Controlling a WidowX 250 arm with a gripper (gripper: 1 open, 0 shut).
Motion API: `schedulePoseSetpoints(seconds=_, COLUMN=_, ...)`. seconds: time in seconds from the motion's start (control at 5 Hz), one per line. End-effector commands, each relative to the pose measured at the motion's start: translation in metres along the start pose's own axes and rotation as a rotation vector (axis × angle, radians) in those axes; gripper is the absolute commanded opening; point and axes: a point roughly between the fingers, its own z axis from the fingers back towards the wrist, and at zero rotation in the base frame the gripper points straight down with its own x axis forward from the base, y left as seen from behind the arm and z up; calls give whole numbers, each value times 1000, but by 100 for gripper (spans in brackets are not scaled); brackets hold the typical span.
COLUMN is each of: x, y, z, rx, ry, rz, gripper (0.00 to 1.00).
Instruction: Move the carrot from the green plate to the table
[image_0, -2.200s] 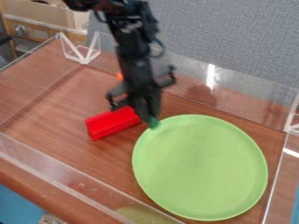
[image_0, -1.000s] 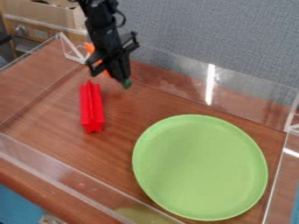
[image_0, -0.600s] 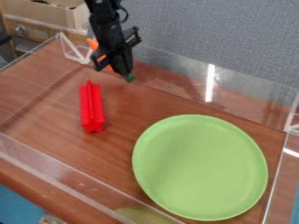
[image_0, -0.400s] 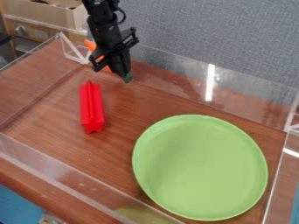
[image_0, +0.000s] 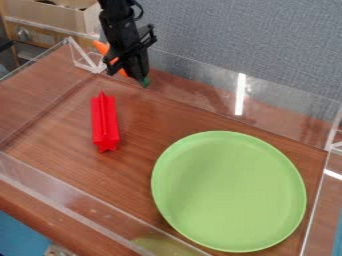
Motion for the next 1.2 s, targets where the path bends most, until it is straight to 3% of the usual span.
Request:
schedulePoseSetpoints(seconds=0.0, x=-1, y=-14, z=22, rx=-63, ry=-71, rz=83, gripper=0)
schedulePoseSetpoints(seconds=0.4, x=-24, y=-19, z=17, rx=-65, ry=-109, rz=242, gripper=0)
schedulePoseSetpoints(seconds=0.8, x=11, y=-13, z=19, rx=-69, ry=-114, rz=338, gripper=0)
schedulePoseSetpoints(seconds=1.0, x=2, y=-12, z=16, rx=-71, ry=-105, rz=345, gripper=0)
